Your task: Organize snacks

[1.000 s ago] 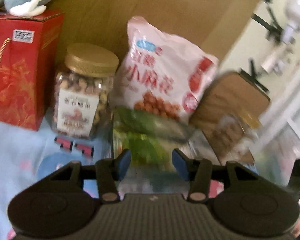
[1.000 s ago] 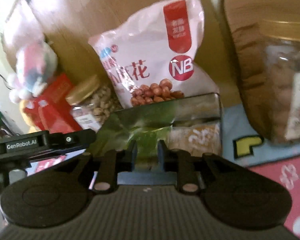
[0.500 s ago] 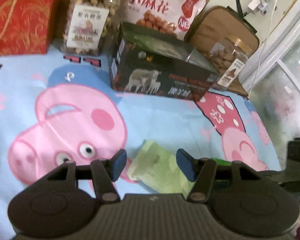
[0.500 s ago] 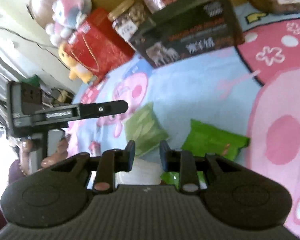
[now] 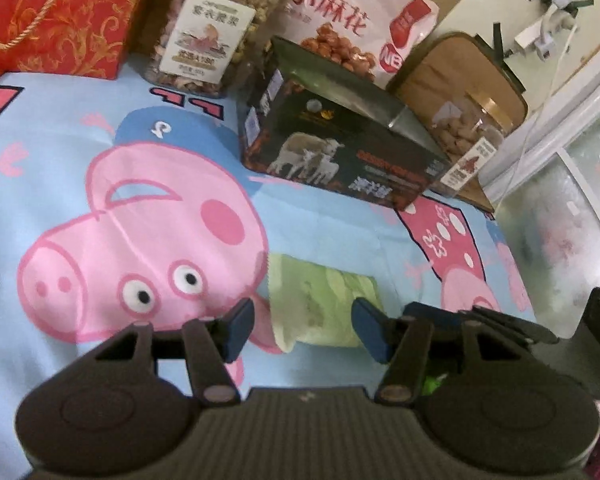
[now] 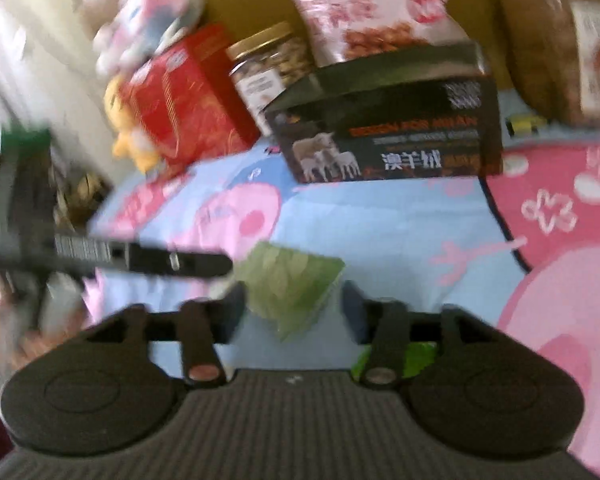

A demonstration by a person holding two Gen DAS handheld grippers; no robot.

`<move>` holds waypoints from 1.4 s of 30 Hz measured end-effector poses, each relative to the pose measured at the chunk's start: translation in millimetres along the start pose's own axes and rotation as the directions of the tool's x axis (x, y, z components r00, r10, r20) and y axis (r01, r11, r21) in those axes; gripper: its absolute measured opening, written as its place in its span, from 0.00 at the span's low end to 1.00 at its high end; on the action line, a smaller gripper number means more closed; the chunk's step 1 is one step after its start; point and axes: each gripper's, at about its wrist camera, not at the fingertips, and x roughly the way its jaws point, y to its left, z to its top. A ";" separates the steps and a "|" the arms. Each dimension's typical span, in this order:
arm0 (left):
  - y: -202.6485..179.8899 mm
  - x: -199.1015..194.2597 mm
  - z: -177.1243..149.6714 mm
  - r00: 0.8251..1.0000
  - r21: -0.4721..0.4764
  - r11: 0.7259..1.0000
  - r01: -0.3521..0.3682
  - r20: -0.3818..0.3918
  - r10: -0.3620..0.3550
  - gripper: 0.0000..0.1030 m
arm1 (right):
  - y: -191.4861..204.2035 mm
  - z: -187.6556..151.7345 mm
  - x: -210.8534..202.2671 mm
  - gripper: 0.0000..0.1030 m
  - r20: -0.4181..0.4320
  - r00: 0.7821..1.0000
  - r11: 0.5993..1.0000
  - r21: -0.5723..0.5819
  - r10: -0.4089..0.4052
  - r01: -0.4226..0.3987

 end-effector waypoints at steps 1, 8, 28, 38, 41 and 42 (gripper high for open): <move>-0.9 4.3 -0.6 1.000 -0.001 1.000 0.006 -0.010 -0.006 0.50 | 2.7 -2.0 3.1 0.59 -0.009 1.000 0.999 -0.042 -0.011 0.011; -16.4 5.8 6.5 1.000 0.013 1.000 0.004 0.020 -0.004 0.28 | 11.7 -1.9 21.9 0.39 -0.012 0.999 0.982 -0.182 -0.045 0.042; -45.1 66.3 150.5 0.986 0.037 0.999 -0.034 0.163 0.027 0.32 | -54.4 140.3 73.4 0.38 0.167 0.964 0.951 -0.197 -0.207 0.238; -64.0 39.7 127.4 0.983 0.051 0.999 -0.008 0.185 -0.001 0.38 | -81.1 111.0 9.0 0.39 0.227 0.939 0.958 -0.059 -0.259 0.279; -71.7 4.7 98.8 0.980 0.079 0.997 -0.017 0.197 0.001 0.38 | -77.8 81.3 -35.9 0.41 0.235 0.960 0.987 -0.008 -0.153 0.160; -76.1 -0.9 91.1 0.982 0.096 0.995 -0.020 0.191 0.001 0.38 | -77.8 70.9 -46.4 0.44 0.235 0.963 0.991 0.010 -0.129 0.130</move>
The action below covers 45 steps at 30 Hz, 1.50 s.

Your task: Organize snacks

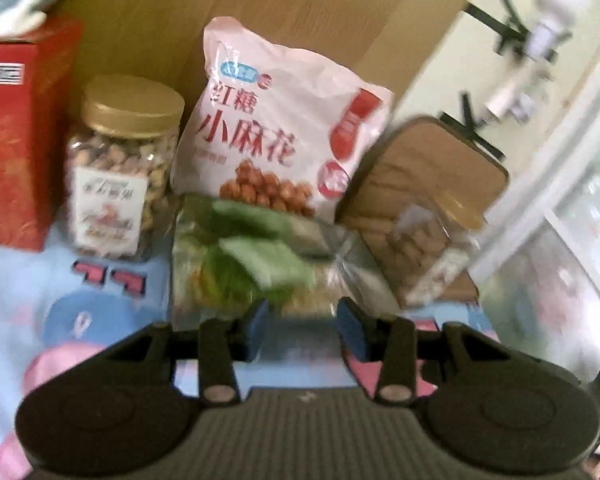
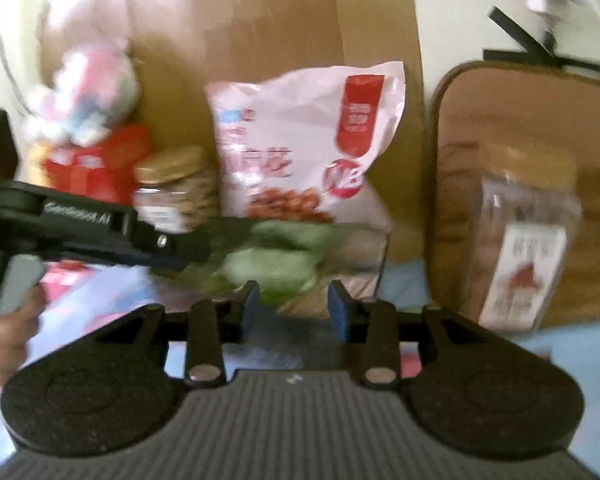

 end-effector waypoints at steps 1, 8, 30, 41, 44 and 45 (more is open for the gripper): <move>-5.7 -8.9 -11.6 1.000 0.027 1.000 0.007 -0.014 -0.007 0.38 | -0.9 -10.9 -15.6 0.47 0.001 1.000 0.999 0.026 0.022 -0.022; -34.0 -10.2 -80.2 0.976 0.126 0.986 0.112 -0.199 -0.085 0.40 | 11.1 -104.5 -90.3 0.52 -0.038 0.998 0.998 0.043 0.051 -0.050; -17.0 40.0 -85.5 0.954 -0.001 0.996 0.091 -0.287 -0.088 0.50 | 25.5 -117.3 -38.1 0.56 -0.071 0.997 0.997 -0.079 -0.013 0.007; -29.7 9.5 -51.7 0.982 0.064 0.993 0.097 -0.169 -0.085 0.38 | 48.3 -82.6 -23.3 0.44 0.027 0.999 0.989 -0.143 0.028 -0.024; -36.1 3.8 -13.3 0.993 0.070 0.993 0.092 -0.076 -0.086 0.39 | 52.7 -47.3 -21.9 0.44 0.119 0.993 0.980 -0.201 0.021 0.003; -37.2 7.2 -2.7 0.995 0.067 0.995 0.081 -0.056 -0.077 0.39 | 50.1 -34.4 -18.0 0.44 0.133 0.991 0.979 -0.203 0.019 0.008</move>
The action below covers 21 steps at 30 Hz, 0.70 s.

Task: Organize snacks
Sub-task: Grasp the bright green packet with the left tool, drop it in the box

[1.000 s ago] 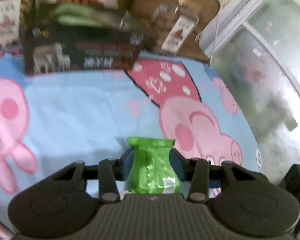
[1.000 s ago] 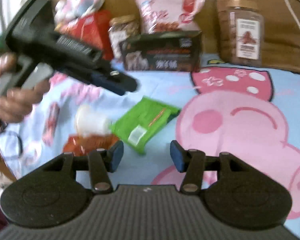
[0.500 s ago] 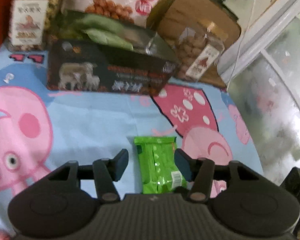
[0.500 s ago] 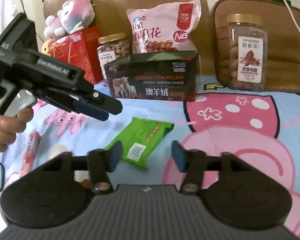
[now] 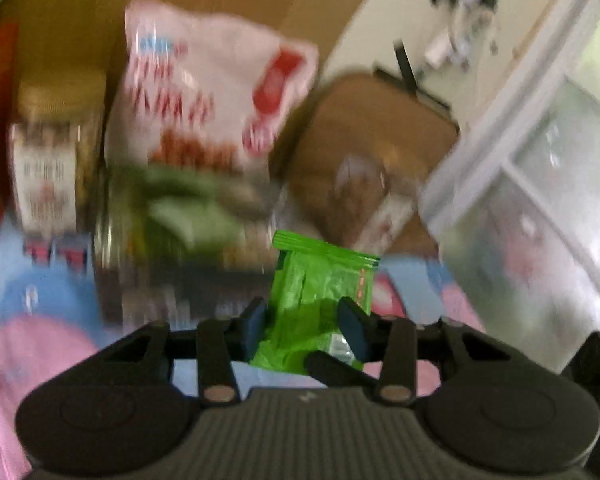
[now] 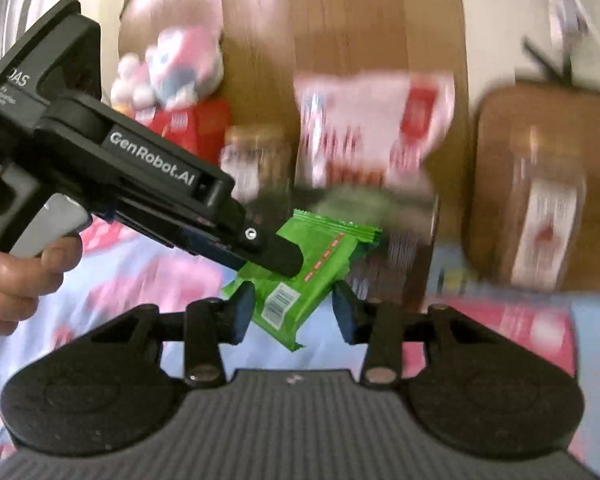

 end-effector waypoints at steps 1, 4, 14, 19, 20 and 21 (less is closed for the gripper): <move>-0.6 5.3 12.4 1.000 0.008 1.000 -0.016 0.019 0.016 0.39 | -6.6 11.5 7.9 0.44 0.007 1.000 1.000 0.005 -0.001 0.001; 9.0 32.9 39.5 0.998 -0.013 0.999 -0.050 0.030 0.050 0.38 | -32.5 39.3 41.1 0.44 -0.007 1.000 1.000 0.029 0.011 -0.011; 32.8 79.6 40.5 0.995 -0.063 0.994 -0.087 -0.046 0.084 0.50 | -60.3 38.9 86.0 0.61 -0.112 0.990 0.994 0.054 -0.090 0.096; 36.7 18.1 20.5 0.999 -0.075 0.997 -0.033 0.010 0.034 0.50 | -60.8 24.6 37.8 0.61 -0.051 0.995 0.984 0.148 -0.089 0.095; 36.4 6.3 12.1 1.000 -0.064 0.998 -0.028 0.005 0.028 0.50 | -59.7 18.4 22.9 0.61 -0.049 0.998 0.980 0.194 -0.032 0.041; 35.3 -7.6 -1.7 0.999 -0.046 0.998 -0.039 -0.005 0.039 0.50 | -56.5 11.0 8.8 0.61 -0.046 0.999 0.975 0.224 0.022 -0.011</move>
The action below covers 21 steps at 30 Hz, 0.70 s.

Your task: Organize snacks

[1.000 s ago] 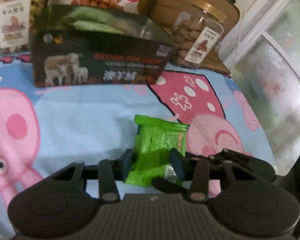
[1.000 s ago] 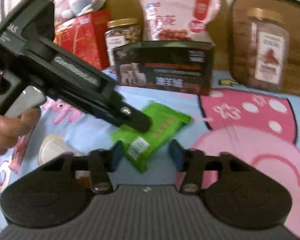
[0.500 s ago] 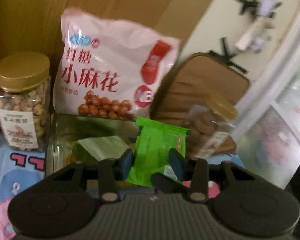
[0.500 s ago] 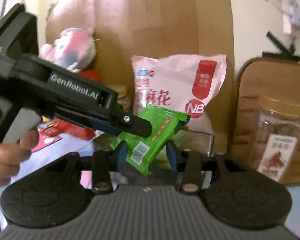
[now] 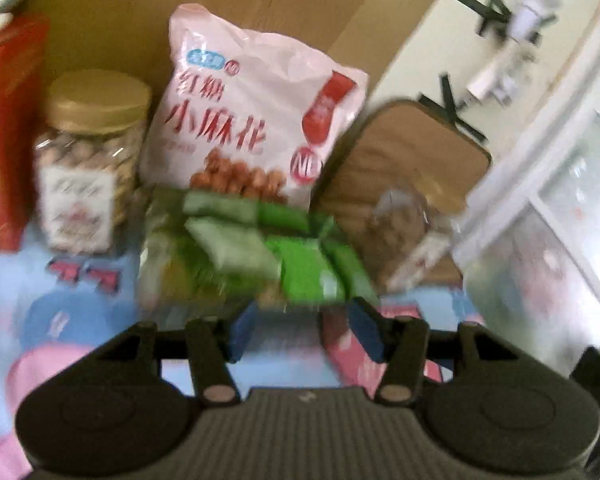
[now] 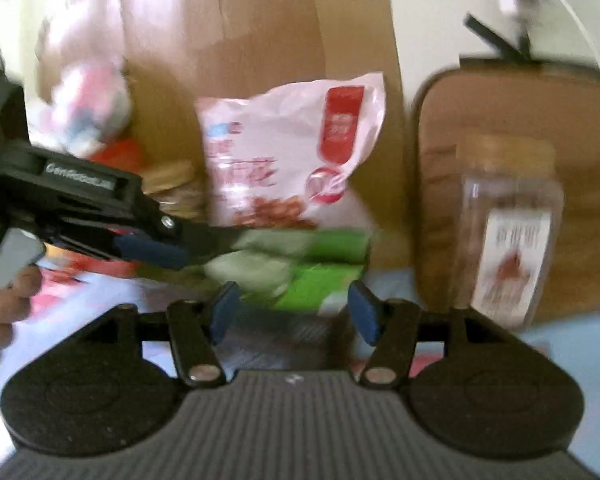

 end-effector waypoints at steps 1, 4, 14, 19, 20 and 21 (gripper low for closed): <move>0.3 -9.7 -13.3 1.000 0.012 1.000 -0.004 -0.013 0.004 0.50 | 2.3 -10.4 -13.8 0.61 -0.011 0.999 0.998 0.023 0.051 -0.051; 2.3 -32.6 -59.4 0.995 0.032 0.999 0.009 -0.099 -0.006 0.50 | 15.8 -46.5 -46.4 0.60 -0.057 0.985 0.985 0.058 0.164 -0.160; 1.8 -55.9 -141.0 0.984 -0.017 0.998 0.068 -0.161 -0.069 0.50 | 93.3 -111.8 -63.1 0.60 -0.206 0.964 0.976 -0.103 0.170 -0.194; 0.9 -46.1 -157.8 0.977 -0.033 0.997 0.066 -0.200 -0.071 0.40 | 114.0 -119.2 -40.6 0.59 -0.240 0.965 0.970 -0.190 0.106 -0.154; 1.7 -41.9 -160.2 0.975 -0.036 0.997 0.063 -0.210 -0.069 0.40 | 114.5 -120.8 -35.9 0.57 -0.245 0.965 0.971 -0.193 0.095 -0.144; 2.4 -38.1 -160.4 0.978 -0.029 0.999 0.040 -0.203 -0.045 0.36 | 113.3 -121.6 -30.6 0.49 -0.253 0.963 0.972 -0.190 0.089 -0.140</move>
